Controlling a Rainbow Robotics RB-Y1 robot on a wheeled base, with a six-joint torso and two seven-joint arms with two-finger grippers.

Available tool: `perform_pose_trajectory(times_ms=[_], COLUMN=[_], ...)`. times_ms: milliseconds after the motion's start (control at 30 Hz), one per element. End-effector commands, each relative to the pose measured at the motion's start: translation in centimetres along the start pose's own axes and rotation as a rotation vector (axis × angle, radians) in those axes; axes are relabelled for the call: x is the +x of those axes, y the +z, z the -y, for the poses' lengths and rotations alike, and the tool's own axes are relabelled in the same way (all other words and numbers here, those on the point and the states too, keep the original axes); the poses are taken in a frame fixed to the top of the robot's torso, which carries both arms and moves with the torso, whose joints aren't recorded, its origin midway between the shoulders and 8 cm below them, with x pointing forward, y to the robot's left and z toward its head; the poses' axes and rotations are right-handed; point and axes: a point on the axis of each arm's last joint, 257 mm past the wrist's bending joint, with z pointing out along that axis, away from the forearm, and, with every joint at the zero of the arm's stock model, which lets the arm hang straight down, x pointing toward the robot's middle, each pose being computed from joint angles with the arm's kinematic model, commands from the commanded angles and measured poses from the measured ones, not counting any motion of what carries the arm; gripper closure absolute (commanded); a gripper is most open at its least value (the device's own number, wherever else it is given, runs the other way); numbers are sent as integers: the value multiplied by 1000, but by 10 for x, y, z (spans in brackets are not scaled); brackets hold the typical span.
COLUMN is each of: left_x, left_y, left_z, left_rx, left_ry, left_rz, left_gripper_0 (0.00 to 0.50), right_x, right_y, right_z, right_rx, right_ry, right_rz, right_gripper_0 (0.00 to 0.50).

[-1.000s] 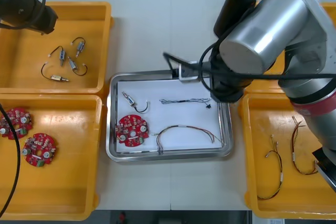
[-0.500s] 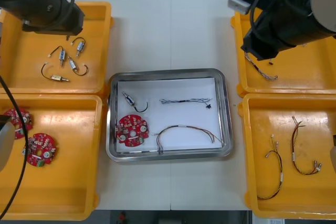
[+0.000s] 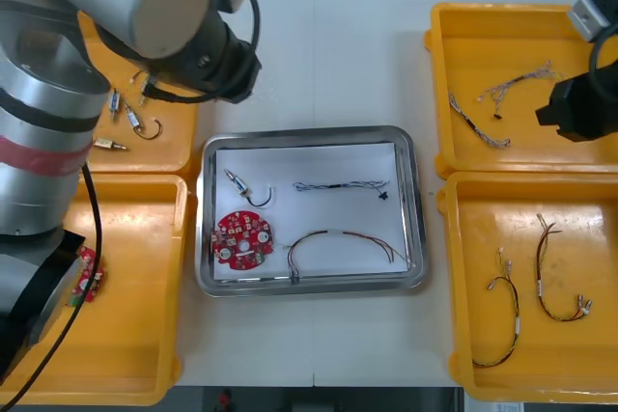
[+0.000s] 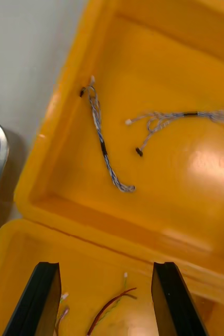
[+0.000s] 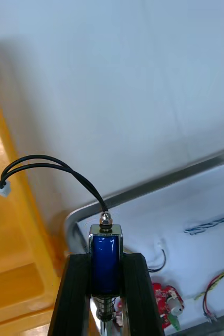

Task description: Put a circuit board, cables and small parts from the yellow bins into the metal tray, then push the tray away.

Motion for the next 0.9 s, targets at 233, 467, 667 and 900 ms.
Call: perform_pose_trajectory(times_ms=[233,467,667,900], left_x=[60,75,77,85], left_y=[32,55,79,100], left_z=[47,51,55,57], left_rx=[-5,-25,-38,-48], left_ry=[-91,-78,-72,-66], left_rz=[-104,-129,-125,-139], left_gripper_0=[500,500,500,499], right_x=[76,112,132,151], right_y=[-20,-21,-17,-14], right_z=[64,78,76,72], right_rx=[115,131,118,104], right_ry=[189,257,311,369], right_rz=[-73,-125,-155,-186], right_gripper_0=[0,0,0,0])
